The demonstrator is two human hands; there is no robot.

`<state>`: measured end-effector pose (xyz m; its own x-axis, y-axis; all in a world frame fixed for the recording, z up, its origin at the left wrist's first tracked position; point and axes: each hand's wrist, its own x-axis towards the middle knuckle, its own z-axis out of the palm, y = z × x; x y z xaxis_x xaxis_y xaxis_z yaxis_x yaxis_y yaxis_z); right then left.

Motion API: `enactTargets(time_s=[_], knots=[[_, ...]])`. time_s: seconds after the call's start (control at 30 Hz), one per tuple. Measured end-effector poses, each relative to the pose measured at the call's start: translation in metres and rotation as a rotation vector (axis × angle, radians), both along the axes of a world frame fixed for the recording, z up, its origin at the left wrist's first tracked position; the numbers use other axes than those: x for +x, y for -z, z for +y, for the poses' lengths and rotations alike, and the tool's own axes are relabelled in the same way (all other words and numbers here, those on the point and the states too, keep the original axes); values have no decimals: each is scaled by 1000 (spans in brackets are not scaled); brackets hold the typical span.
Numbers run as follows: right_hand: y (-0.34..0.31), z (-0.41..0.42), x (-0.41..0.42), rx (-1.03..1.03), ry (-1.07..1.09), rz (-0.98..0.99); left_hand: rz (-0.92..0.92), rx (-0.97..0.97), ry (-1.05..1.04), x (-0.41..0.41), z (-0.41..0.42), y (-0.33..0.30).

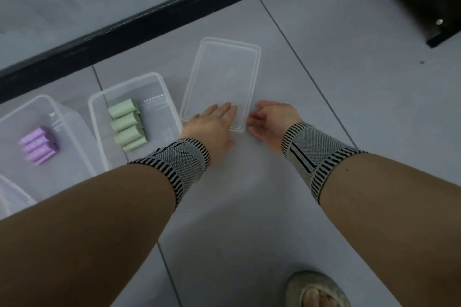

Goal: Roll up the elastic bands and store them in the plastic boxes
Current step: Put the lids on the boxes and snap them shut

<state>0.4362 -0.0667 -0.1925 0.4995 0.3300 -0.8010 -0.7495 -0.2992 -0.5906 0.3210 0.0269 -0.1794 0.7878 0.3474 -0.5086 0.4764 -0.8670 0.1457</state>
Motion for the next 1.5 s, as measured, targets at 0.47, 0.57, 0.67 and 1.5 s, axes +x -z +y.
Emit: enactTargets(time_s=[0.47,0.57,0.67,1.5], knots=[[-28,12,5,187,-242,-266,-505,52,-208,8,13,-46],[-30,14,4,-57,-280,-509,-600,25,-441,1,23,-72],[-35,17,-10,-152,-346,-560,-760,-277,-831,-18,32,-90],[-33,72,-118,-146,-909,-793,-343,-195,-1078,-194,61,-52]])
